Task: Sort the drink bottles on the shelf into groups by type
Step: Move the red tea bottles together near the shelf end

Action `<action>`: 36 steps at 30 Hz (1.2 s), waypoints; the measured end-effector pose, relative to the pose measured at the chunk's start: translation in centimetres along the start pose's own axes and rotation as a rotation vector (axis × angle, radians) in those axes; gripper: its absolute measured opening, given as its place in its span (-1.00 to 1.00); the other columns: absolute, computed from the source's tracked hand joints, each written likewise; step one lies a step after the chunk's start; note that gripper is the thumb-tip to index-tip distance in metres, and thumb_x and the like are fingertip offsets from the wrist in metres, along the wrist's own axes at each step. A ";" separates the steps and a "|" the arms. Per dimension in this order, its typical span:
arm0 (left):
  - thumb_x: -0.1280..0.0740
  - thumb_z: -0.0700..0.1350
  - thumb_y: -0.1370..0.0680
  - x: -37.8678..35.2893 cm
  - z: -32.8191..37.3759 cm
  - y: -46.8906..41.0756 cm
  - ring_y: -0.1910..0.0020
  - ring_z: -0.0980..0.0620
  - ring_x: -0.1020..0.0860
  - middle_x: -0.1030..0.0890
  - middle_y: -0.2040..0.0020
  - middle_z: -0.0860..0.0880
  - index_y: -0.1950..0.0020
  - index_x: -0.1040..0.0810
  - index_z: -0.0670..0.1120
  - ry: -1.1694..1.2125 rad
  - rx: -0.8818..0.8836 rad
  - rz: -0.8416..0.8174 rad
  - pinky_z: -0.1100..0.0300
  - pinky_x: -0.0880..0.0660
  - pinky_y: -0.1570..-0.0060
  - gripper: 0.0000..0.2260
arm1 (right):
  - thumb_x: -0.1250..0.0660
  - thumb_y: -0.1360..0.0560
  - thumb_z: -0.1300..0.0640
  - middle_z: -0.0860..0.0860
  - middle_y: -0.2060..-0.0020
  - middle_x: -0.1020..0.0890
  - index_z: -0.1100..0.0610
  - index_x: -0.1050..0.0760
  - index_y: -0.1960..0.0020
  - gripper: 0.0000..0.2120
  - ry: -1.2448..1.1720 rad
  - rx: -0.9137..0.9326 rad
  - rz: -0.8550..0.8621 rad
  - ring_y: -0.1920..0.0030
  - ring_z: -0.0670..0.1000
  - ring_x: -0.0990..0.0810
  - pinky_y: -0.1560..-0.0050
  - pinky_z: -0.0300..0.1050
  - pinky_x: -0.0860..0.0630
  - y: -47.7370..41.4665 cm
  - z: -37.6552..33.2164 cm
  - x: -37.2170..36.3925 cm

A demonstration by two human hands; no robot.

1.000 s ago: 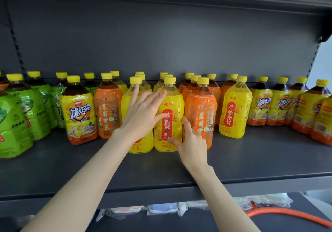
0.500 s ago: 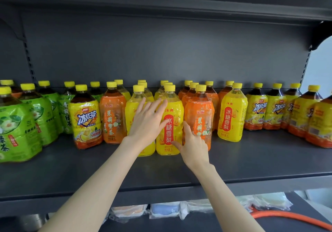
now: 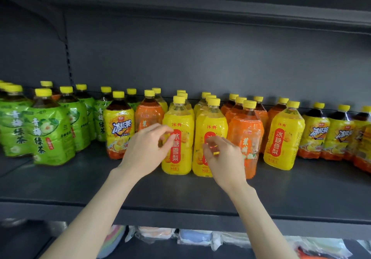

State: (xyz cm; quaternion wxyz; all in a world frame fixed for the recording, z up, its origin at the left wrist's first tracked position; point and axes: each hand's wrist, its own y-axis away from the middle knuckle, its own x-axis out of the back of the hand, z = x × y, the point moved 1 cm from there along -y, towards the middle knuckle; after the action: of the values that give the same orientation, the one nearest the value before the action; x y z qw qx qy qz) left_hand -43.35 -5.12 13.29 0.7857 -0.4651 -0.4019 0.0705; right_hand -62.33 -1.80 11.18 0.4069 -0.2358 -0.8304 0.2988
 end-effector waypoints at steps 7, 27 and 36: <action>-0.36 -0.16 -0.51 3.0 -9.0 1.8 0.14 0.09 -0.58 -0.64 0.06 -0.01 -0.04 -0.62 -0.12 0.092 0.245 0.167 0.11 -0.55 0.10 -0.87 | -0.32 -0.54 0.10 0.01 0.02 -0.66 0.12 -0.60 -0.06 -0.84 -0.133 0.056 -0.005 0.08 -0.02 -0.62 0.10 0.00 -0.58 -1.3 -6.3 -6.3; -0.45 0.07 -0.41 1.0 -22.5 -2.8 -0.36 0.01 -0.32 -0.28 -0.42 -0.06 -0.50 -0.14 -0.01 0.479 0.399 0.011 0.20 -0.30 -0.21 -0.23 | -0.24 -0.59 -0.01 0.10 -0.56 0.07 0.08 0.13 -0.56 -0.27 -0.137 -0.217 0.042 -0.55 0.11 0.09 -0.49 0.00 -0.01 -9.4 -11.3 -19.5; -0.40 0.10 -0.44 0.7 -23.6 -2.1 -0.34 0.07 -0.38 -0.33 -0.43 0.03 -0.51 -0.07 0.16 0.656 0.428 -0.023 0.01 -0.46 -0.24 -0.26 | -0.35 -0.48 -0.13 0.14 -0.44 -0.18 0.15 -0.10 -0.51 -0.24 0.011 -0.213 0.116 -0.44 0.15 -0.15 -0.35 0.08 -0.32 -9.9 -11.2 -19.5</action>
State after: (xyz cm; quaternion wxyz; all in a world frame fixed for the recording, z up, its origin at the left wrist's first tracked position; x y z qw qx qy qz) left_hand -27.01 -21.84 9.60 0.9524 -0.2839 -0.1108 -0.0084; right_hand -43.73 -17.84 13.05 0.3660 -0.3271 -0.8402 0.2305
